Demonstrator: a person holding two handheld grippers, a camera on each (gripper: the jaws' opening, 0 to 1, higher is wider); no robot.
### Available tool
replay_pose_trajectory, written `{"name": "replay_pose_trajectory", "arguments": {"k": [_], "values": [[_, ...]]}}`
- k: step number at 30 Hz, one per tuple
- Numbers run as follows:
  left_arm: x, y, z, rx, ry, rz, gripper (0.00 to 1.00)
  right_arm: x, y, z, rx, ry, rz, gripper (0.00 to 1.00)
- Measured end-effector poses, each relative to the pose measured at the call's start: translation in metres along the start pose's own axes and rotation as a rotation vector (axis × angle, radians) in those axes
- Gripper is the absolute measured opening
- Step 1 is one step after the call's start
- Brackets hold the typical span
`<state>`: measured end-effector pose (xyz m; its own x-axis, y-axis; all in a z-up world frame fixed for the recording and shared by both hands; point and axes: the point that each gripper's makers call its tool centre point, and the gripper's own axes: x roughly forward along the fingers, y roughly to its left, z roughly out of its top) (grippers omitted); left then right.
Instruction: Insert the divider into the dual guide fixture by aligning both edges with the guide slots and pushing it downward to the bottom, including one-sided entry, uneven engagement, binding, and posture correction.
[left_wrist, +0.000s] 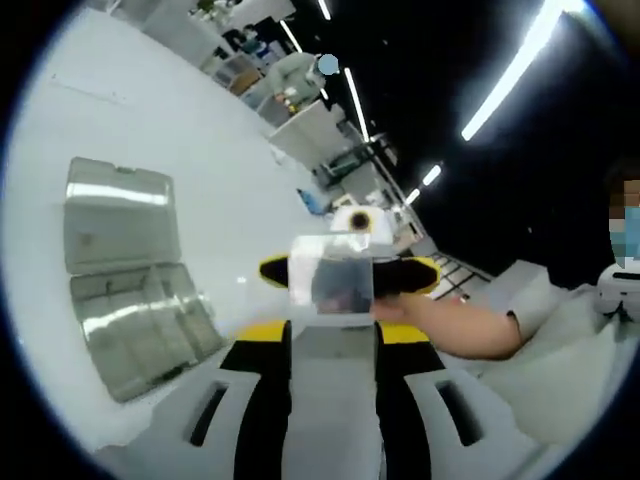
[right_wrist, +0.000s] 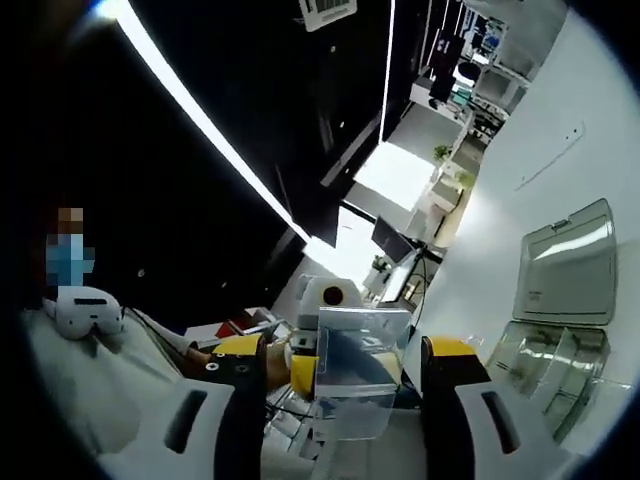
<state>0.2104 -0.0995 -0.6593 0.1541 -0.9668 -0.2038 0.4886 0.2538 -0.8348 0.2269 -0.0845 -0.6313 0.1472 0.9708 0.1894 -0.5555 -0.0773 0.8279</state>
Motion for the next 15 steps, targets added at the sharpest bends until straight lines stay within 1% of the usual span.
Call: {"name": "replay_pose_trajectory", "arguments": {"k": [4,7,12,15], "values": [[0.0014,-0.0012,0.0001,0.002,0.007,-0.005,0.29,-0.0006,-0.0006,0.0041,0.002,-0.015,0.000,0.56],[0.0025,-0.0028,-0.0001,0.004,0.011,-0.013,0.29,-0.0009,0.0005,0.0050,0.012,-0.013,0.009,0.54],[0.0038,-0.0059,-0.0004,0.006,0.015,-0.024,0.29,-0.0018,0.0014,0.0058,0.019,-0.010,0.016,0.46],[0.0036,-0.0068,0.0002,0.004,0.013,-0.031,0.30,-0.0018,0.0009,0.0052,0.019,-0.006,0.014,0.43]]}}
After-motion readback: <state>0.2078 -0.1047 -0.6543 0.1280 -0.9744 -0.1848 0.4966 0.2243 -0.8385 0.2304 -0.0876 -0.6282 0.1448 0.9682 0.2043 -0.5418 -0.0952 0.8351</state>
